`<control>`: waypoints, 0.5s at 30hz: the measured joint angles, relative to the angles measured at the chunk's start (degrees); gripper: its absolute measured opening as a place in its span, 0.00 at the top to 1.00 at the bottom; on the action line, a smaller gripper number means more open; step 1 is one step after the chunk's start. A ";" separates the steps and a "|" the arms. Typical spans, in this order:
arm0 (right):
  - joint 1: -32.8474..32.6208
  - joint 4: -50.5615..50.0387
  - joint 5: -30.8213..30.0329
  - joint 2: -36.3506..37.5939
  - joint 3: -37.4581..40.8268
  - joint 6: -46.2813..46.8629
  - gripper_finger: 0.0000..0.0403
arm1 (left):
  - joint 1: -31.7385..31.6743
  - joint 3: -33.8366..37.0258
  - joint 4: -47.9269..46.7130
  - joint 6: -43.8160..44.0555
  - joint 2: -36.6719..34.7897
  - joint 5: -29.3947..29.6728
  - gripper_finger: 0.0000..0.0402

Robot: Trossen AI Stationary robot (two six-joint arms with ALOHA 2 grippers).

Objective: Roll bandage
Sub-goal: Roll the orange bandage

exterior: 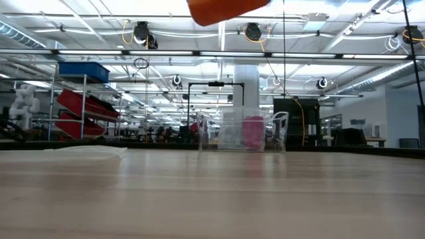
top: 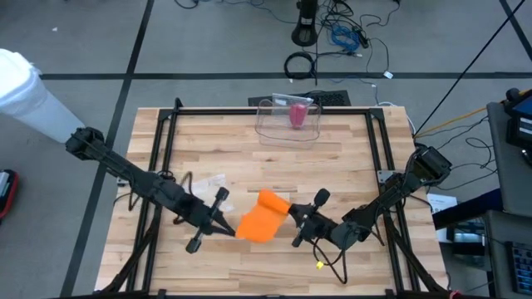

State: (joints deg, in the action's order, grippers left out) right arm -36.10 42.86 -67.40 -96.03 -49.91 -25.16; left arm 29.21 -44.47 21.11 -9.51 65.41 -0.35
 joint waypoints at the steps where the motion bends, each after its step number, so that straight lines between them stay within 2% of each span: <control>1: 0.00 -0.50 1.80 0.00 0.00 0.70 0.99 | 0.00 0.00 0.54 -0.65 -0.57 1.17 1.00; 5: -0.04 -2.03 10.03 0.00 -0.02 2.59 0.99 | -0.46 0.00 1.79 -3.44 -2.11 7.19 1.00; 15: -0.02 -2.00 24.16 0.00 -0.02 4.34 0.99 | -5.78 0.00 1.83 -4.36 -2.41 13.35 1.00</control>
State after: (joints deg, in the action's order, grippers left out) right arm -36.12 40.86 -43.24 -96.03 -49.93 -20.82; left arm 23.43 -44.47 22.94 -13.88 63.00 13.00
